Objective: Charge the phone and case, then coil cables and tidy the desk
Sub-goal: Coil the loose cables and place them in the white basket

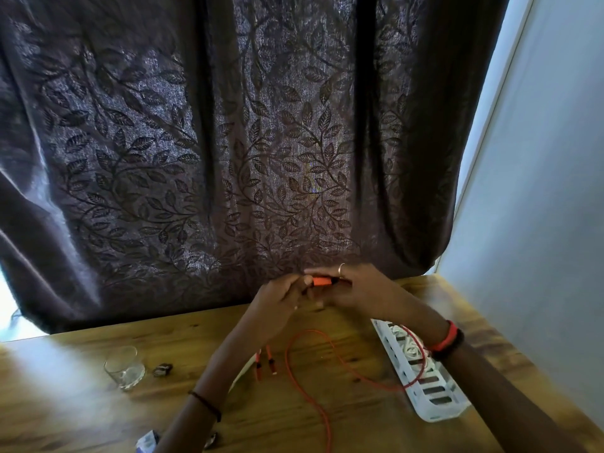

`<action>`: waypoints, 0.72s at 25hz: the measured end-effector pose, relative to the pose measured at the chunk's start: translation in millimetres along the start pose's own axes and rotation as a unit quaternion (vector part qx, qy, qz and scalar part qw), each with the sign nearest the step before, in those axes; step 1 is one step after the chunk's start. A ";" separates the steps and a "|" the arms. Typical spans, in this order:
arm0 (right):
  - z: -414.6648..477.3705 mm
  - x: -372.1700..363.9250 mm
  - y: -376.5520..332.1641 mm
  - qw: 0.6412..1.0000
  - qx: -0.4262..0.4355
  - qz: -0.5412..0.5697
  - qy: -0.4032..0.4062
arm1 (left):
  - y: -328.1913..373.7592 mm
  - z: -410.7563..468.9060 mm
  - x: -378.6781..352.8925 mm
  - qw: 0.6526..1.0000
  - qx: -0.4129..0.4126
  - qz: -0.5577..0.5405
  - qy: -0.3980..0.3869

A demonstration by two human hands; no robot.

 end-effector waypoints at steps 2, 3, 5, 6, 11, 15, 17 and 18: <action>1.4 -6.2 -6.5 0.997 -0.014 0.064 -0.038 | 2.2 -1.6 -0.1 1.000 -0.001 0.023 -0.004; 1.7 -2.1 -10.5 0.998 0.003 0.062 -0.018 | 5.2 -2.8 -0.5 1.000 -0.005 0.018 -0.005; 0.6 13.1 -17.4 0.998 0.046 0.028 0.030 | 13.3 -7.4 2.7 1.000 -0.003 -0.014 0.004; 0.5 21.5 -19.5 0.997 0.061 0.021 0.051 | 14.8 -10.5 4.7 0.999 0.009 -0.045 0.004; 0.8 58.6 -14.5 0.971 0.102 0.064 0.208 | 14.8 -27.9 0.6 0.943 0.075 -0.310 -0.098; -6.1 62.5 7.1 0.942 0.080 0.069 0.318 | 22.9 -37.1 -10.7 0.901 0.064 -0.403 -0.150; -7.7 60.5 22.2 0.931 0.042 0.085 0.352 | 23.5 -41.4 -18.6 0.872 0.072 -0.454 -0.168; -7.4 56.9 29.4 0.928 0.019 0.096 0.360 | 24.7 -43.7 -23.9 0.839 0.077 -0.505 -0.188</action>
Point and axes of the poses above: each hand's wrist, its own z-axis towards the middle knuckle, its own x-axis out of the back of the hand, y = z × x, the point moved 7 cm from there along z, towards the middle knuckle, and after that the axes turned 11 degrees about z, right-handed, at the moved point
